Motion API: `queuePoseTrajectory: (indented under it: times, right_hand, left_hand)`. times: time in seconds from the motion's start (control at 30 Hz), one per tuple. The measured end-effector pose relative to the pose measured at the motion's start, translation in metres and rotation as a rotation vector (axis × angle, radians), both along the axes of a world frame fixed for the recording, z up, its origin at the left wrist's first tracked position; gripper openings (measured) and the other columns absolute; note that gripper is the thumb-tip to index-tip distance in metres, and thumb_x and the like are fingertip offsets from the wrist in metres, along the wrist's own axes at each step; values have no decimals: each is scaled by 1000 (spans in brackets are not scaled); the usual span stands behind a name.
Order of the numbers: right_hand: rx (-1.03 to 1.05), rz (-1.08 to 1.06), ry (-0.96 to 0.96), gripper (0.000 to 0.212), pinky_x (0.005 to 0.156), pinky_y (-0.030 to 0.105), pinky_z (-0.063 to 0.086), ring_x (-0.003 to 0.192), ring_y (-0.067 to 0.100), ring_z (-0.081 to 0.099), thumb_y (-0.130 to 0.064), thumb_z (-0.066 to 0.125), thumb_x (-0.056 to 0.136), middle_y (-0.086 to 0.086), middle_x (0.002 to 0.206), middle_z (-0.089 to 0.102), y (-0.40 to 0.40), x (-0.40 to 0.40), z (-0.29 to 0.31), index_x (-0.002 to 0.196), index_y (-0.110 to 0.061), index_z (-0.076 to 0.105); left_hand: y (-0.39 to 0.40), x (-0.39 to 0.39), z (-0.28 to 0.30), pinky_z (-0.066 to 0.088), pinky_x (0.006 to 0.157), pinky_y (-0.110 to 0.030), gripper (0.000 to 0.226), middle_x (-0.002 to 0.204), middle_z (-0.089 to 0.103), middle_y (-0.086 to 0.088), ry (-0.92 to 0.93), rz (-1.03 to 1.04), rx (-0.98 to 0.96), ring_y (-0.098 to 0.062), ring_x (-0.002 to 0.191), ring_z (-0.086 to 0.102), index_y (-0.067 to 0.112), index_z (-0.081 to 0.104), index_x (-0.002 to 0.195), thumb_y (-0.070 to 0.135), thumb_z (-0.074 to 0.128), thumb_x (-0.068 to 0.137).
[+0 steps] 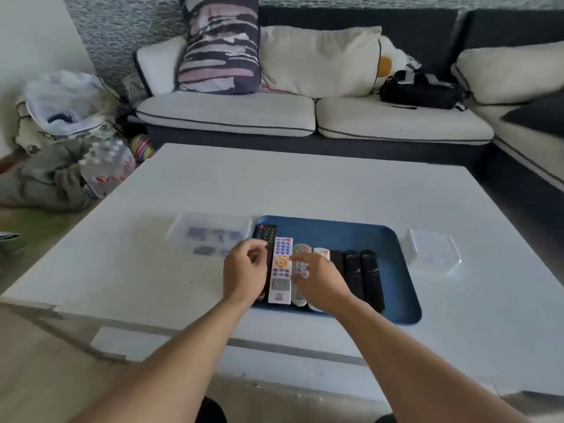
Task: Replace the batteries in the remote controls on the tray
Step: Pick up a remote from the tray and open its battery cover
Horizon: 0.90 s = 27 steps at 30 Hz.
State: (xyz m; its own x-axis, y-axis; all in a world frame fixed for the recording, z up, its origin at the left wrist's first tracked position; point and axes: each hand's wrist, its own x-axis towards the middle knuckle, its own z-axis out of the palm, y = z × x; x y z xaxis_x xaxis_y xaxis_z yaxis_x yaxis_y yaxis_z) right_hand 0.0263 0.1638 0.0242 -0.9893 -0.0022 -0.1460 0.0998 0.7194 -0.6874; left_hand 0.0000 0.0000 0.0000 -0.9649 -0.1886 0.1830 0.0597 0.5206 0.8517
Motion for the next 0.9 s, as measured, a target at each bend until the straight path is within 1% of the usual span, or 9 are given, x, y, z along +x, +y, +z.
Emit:
queuePoseTrajectory:
  times: [0.1, 0.17, 0.27, 0.3, 0.37, 0.4, 0.53, 0.73, 0.9]
  right_hand:
    - [97, 142, 72, 46, 102, 36, 46, 132, 20, 47, -21, 59, 93, -2, 145, 49, -19, -23, -2, 138, -31, 55]
    - [104, 144, 100, 45, 108, 40, 41, 136, 19, 41, -23, 57, 95, -4, 146, 49, -28, -36, 0, 139, -31, 54]
    - [124, 117, 141, 45, 110, 40, 38, 135, 17, 42, -23, 56, 95, -6, 146, 50, -39, -47, -4, 139, -31, 54]
    - [142, 128, 142, 46, 110, 38, 36, 136, 17, 41, -23, 56, 95, -6, 146, 49, -43, -49, -5, 141, -30, 53]
    - [163, 164, 141, 49, 109, 37, 35, 137, 19, 40, -22, 55, 96, -5, 147, 49, -51, -53, -7, 144, -29, 50]
    - [155, 185, 141, 50, 109, 38, 36, 138, 20, 40, -22, 56, 95, -5, 147, 49, -56, -55, -9, 144, -28, 50]
    - [119, 190, 153, 49, 111, 37, 37, 138, 19, 38, -21, 56, 94, -3, 148, 50, -70, -68, -9, 143, -28, 52]
    - [142, 176, 202, 54, 115, 35, 26, 140, 20, 34, -28, 60, 94, -3, 149, 48, -96, -78, -13, 147, -28, 46]
    - [251, 282, 177, 61, 123, 36, 11, 153, 20, 14, -39, 56, 99, -7, 165, 22, -108, -77, -24, 155, -31, 33]
  left_hand:
    - [-10, -30, 5, 47, 89, -25, 23, 109, 68, 3, 22, 202, 90, -12, 99, 61, 18, 67, 109, 6, 65, 89]
    - [-24, -50, 8, 49, 88, -27, 24, 105, 68, -2, -98, 439, 332, -18, 95, 63, 16, 66, 109, 8, 66, 87]
    - [-48, -61, -1, 52, 61, -37, 15, 84, 69, -13, -327, 625, 749, -20, 72, 57, 10, 68, 90, 17, 77, 80]
    - [-53, -60, -3, 44, 50, -31, 16, 69, 62, -12, -363, 608, 831, -20, 61, 51, 12, 63, 78, 17, 78, 81]
    - [-64, -61, -7, 30, 44, -25, 28, 59, 46, -5, -437, 538, 936, -18, 47, 37, 16, 52, 70, 15, 73, 87]
    - [-69, -62, -8, 32, 46, -25, 28, 60, 43, -4, -471, 511, 988, -17, 46, 35, 16, 51, 71, 15, 71, 90]
    - [-83, -61, -4, 56, 72, -34, 18, 74, 57, -5, -583, 439, 1049, -19, 63, 53, 9, 58, 86, 20, 69, 94]
    - [-82, -62, -3, 61, 66, -38, 18, 92, 63, -13, -558, 399, 1070, -27, 77, 66, 3, 61, 110, 17, 61, 99]
    - [-77, -59, 0, 61, 62, -38, 27, 85, 62, -16, -584, 354, 1031, -30, 71, 66, 1, 51, 97, 27, 48, 106]
